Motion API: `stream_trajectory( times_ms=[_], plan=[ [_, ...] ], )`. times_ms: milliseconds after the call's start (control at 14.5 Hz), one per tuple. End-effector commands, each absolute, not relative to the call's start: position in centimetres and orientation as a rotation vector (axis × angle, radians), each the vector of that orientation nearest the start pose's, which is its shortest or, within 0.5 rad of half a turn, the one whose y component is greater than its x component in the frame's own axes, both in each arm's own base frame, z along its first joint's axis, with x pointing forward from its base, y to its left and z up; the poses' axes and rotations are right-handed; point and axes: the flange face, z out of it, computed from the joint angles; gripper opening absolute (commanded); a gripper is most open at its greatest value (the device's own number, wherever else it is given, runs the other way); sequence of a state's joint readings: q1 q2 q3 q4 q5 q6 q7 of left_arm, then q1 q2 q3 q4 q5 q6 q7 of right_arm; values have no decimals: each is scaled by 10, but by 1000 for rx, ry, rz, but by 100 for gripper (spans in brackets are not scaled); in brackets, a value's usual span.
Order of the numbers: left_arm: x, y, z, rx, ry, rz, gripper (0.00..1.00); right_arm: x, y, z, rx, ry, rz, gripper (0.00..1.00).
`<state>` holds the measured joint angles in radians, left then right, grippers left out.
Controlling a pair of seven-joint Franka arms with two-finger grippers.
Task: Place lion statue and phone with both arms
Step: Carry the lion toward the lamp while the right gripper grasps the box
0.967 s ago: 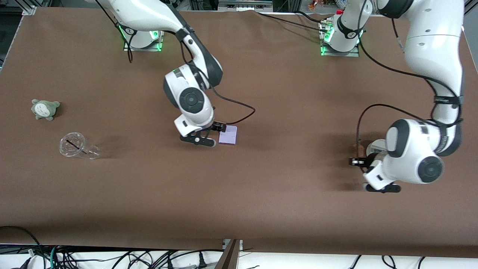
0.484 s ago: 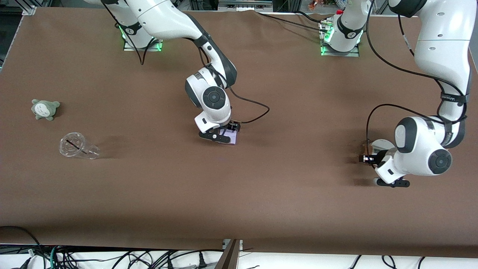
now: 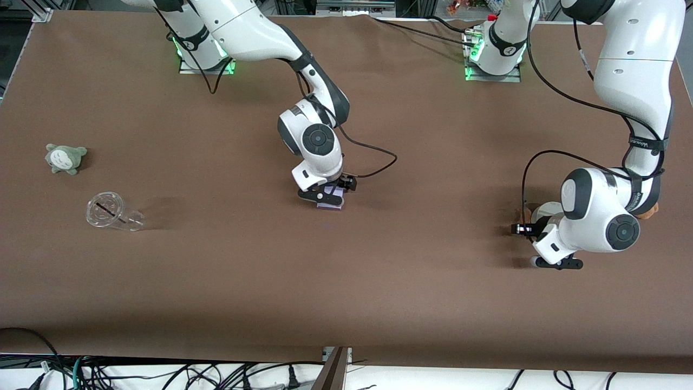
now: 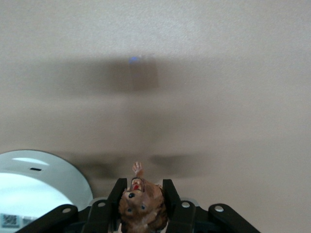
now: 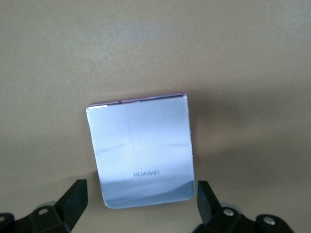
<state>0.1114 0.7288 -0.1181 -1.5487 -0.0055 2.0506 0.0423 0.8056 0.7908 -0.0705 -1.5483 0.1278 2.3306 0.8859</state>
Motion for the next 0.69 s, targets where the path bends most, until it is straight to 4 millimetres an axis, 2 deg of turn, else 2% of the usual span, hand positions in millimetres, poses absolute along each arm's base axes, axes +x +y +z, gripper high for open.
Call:
stream_trajectory(
  times_ms=[0,415,622],
  plan=[
    [675,-4,203,-3210,26,346,0,513,483,176,-3088,349,57,100],
    [674,-27,194,-3234,-24,361,0,514,482,175,-3096,315,50,100],
    [673,-29,188,-3240,-32,377,0,515,481,172,-3104,299,39,100]
  ],
)
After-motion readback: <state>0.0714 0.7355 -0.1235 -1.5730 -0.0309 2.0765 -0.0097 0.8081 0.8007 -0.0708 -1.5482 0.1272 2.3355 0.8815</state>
